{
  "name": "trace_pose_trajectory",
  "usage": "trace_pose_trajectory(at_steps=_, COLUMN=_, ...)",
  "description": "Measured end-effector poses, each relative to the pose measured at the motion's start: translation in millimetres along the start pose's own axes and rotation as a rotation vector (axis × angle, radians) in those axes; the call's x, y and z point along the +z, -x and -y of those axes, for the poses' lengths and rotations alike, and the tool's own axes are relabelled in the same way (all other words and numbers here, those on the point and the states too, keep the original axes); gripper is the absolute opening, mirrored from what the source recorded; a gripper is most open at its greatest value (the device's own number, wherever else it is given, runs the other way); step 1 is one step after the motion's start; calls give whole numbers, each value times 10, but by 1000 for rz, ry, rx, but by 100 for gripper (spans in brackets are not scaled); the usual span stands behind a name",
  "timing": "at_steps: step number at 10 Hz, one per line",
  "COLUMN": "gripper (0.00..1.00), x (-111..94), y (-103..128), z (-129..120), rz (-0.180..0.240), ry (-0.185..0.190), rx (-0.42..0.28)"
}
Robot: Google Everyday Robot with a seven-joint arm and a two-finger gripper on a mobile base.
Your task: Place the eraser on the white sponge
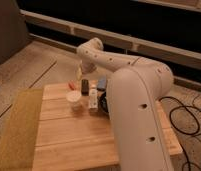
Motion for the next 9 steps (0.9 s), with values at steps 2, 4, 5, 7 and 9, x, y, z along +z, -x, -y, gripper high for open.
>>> trace_pose_trajectory(at_steps=2, gripper=65, x=190, y=-87, z=13, rz=-57, ry=2, rx=20)
trace_pose_trajectory(at_steps=4, gripper=65, x=344, y=-111, z=5, rz=-92, ry=12, rx=22)
trace_pose_trajectory(at_steps=5, gripper=65, x=392, y=-66, z=-20, rz=-94, ry=25, rx=10)
trace_pose_trajectory(at_steps=7, gripper=65, x=495, y=2, z=-120, rz=-107, ry=51, rx=-25)
trace_pose_trajectory(at_steps=9, gripper=65, x=620, y=-24, z=-158, rz=-141, ry=62, rx=-45)
